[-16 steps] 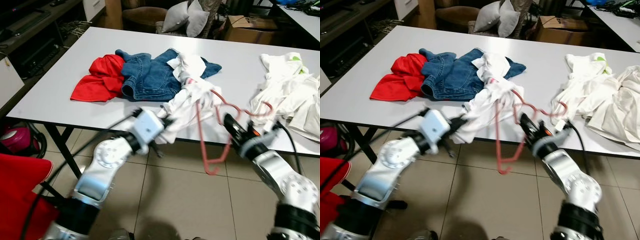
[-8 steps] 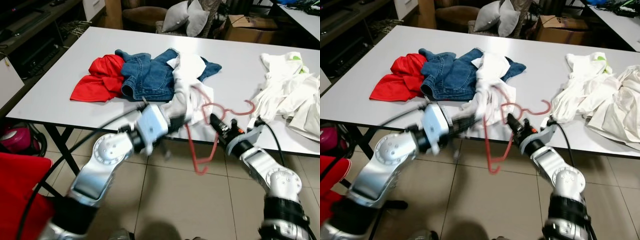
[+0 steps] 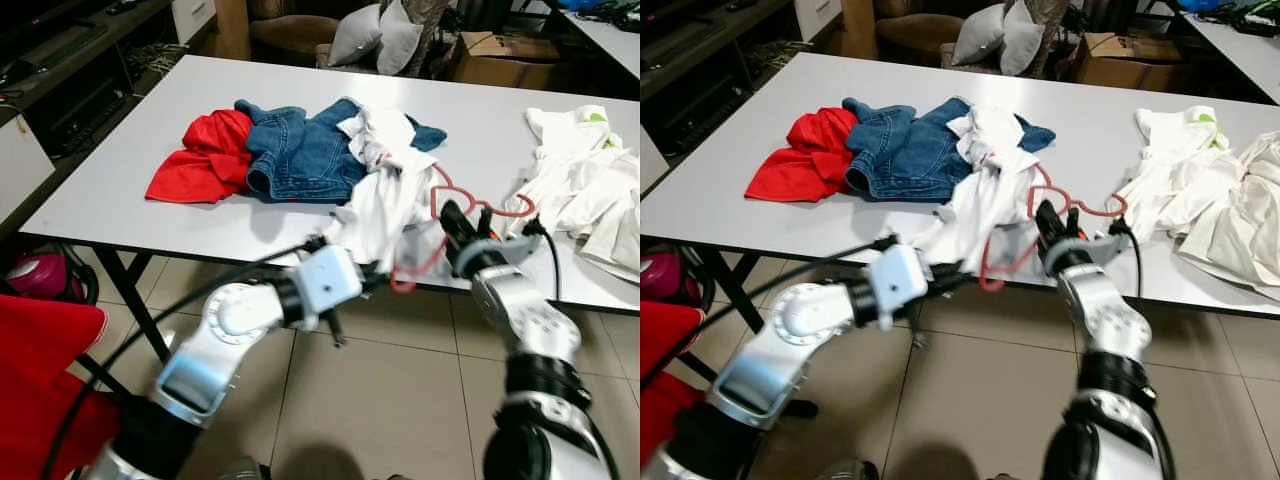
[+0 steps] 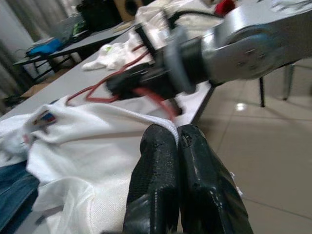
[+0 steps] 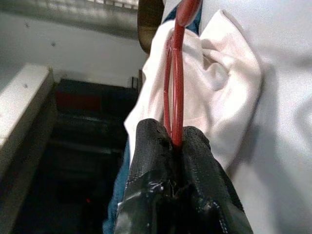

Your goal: Hang hanger

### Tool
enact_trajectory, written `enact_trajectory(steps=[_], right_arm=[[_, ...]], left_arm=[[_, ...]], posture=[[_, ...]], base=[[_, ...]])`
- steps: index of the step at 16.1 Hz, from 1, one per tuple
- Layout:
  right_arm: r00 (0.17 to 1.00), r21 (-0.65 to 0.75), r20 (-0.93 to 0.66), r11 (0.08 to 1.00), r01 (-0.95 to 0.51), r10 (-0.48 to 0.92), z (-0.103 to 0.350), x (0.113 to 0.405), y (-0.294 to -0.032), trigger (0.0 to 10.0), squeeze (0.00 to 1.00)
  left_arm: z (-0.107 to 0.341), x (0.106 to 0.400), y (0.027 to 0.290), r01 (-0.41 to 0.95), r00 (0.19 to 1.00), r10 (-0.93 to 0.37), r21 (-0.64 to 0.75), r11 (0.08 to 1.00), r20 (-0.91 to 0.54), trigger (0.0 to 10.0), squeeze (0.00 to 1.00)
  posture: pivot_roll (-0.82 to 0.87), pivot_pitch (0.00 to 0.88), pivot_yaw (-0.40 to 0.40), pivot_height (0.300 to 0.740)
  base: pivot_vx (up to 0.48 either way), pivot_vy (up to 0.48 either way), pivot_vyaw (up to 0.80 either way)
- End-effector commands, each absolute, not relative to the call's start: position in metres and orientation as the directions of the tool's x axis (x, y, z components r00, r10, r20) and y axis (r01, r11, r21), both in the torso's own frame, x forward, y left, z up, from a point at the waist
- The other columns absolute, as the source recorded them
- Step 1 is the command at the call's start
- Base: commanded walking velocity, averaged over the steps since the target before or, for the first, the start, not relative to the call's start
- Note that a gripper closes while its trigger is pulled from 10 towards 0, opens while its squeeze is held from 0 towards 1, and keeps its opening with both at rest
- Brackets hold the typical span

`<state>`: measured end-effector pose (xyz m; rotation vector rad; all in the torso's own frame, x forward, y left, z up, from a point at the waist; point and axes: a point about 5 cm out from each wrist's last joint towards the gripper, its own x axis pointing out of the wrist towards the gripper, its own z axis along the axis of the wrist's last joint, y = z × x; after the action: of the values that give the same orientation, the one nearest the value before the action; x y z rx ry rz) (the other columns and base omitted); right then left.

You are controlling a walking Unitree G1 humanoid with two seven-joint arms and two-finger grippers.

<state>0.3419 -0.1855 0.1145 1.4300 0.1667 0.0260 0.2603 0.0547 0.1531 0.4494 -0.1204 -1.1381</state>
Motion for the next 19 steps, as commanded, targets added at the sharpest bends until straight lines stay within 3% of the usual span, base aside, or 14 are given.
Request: enact_trajectory(steps=[1,5,8,12,13,14,15,16,19], right_arm=[[0.996,0.994,-0.078,0.075,0.074,0.045,0.122,0.348,-0.193,10.0,0.0],[0.996,0.998,-0.051,0.036,0.048,0.069,0.132,0.36,-0.174,10.0,0.0],[0.992,0.994,-0.06,0.098,0.049,0.11,0.133,0.367,-0.161,10.0,0.0],[0.992,0.998,-0.043,0.06,0.036,0.12,0.139,0.372,-0.152,10.0,0.0],[0.989,0.998,-0.035,0.063,0.026,0.142,0.142,0.373,-0.146,10.0,0.0],[0.986,0.997,-0.025,0.07,0.014,0.165,0.145,0.374,-0.14,10.0,0.0],[0.985,0.998,-0.018,0.066,0.007,0.171,0.145,0.374,-0.138,10.0,0.0],[0.986,0.998,-0.012,0.056,0.003,0.169,0.146,0.374,-0.139,10.0,0.0],[0.988,0.999,-0.007,0.043,0.0,0.153,0.145,0.373,-0.146,10.0,0.0]], left_arm=[[0.156,0.256,0.047,0.858,0.383,-0.914,0.418,0.298,-0.133,0.0,0.0],[0.149,0.26,0.038,0.861,0.39,-0.909,0.409,0.302,-0.15,0.0,0.0],[0.168,0.26,0.027,0.89,0.382,-0.924,0.273,0.365,-0.011,0.0,0.0],[0.165,0.253,0.024,0.916,0.325,-0.945,0.258,0.306,-0.035,0.0,0.0],[0.158,0.25,0.021,0.917,0.314,-0.946,0.283,0.28,-0.081,4.9,0.0],[0.154,0.252,0.017,0.894,0.353,-0.929,0.333,0.3,-0.112,10.0,0.0],[0.154,0.254,0.015,0.909,0.352,-0.928,0.282,0.309,-0.12,10.0,0.44],[0.157,0.256,0.016,0.912,0.358,-0.927,0.256,0.322,-0.111,10.0,1.0],[0.16,0.251,0.017,0.933,0.306,-0.946,0.228,0.277,-0.105,10.0,1.0]], posture=[[0.05,0.033,-0.013,0.74],[0.05,0.042,-0.016,0.74],[0.04,0.045,-0.017,0.74],[0.04,0.05,-0.021,0.74],[0.05,0.05,-0.024,0.74],[0.05,0.05,-0.025,0.74],[0.05,0.051,-0.025,0.74],[0.05,0.051,-0.025,0.74],[0.05,0.05,-0.021,0.74]], base=[[0.0,0.0,0.0],[0.0,0.0,0.0],[0.0,0.0,0.0],[0.0,0.0,0.0],[0.0,0.0,0.0],[0.0,0.0,0.0],[0.0,0.0,0.0],[0.0,0.0,0.0],[0.0,0.0,0.0]])
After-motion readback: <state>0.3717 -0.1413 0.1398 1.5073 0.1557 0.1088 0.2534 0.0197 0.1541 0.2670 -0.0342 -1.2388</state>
